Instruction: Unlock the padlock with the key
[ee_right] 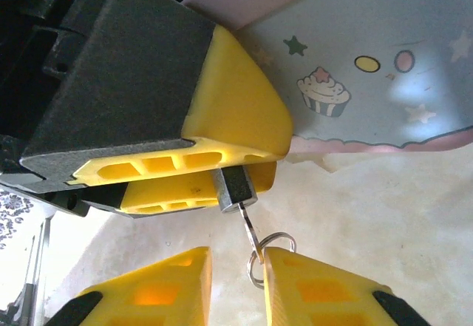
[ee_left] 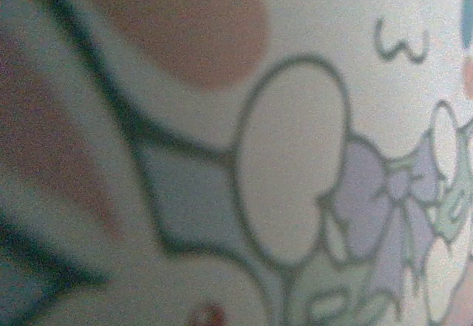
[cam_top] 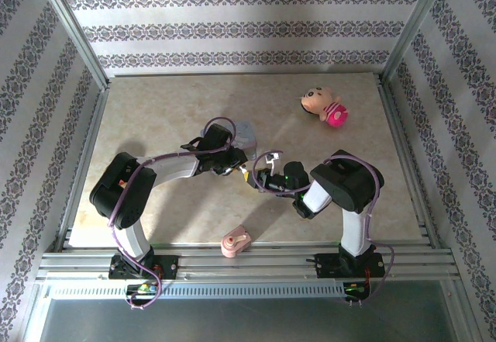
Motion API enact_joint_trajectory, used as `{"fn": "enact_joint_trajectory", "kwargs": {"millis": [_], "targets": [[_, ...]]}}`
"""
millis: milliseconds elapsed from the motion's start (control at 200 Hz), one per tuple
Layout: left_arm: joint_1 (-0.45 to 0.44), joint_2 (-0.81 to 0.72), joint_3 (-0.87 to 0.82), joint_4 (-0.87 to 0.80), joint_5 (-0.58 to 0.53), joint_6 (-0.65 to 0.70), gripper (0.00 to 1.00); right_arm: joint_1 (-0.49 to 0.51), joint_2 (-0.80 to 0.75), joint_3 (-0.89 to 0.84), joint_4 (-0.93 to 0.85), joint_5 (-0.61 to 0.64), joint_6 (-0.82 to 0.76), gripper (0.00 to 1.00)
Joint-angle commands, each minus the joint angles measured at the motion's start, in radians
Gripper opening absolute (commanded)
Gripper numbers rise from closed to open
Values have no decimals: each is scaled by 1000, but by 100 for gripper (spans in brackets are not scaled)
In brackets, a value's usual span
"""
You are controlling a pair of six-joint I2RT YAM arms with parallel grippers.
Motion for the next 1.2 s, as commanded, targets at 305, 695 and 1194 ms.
{"fn": "enact_joint_trajectory", "kwargs": {"millis": [305, 695, 1194], "targets": [[8, -22, -14, 5, 82, -21, 17, 11, 35, 63, 46, 2, 13, 11], [8, -42, -82, 142, 97, -30, 50, 16, 32, 81, 45, 11, 89, 0], [9, -104, -226, 360, -67, 2, 65, 34, 46, 62, 46, 72, 202, 0]]}}
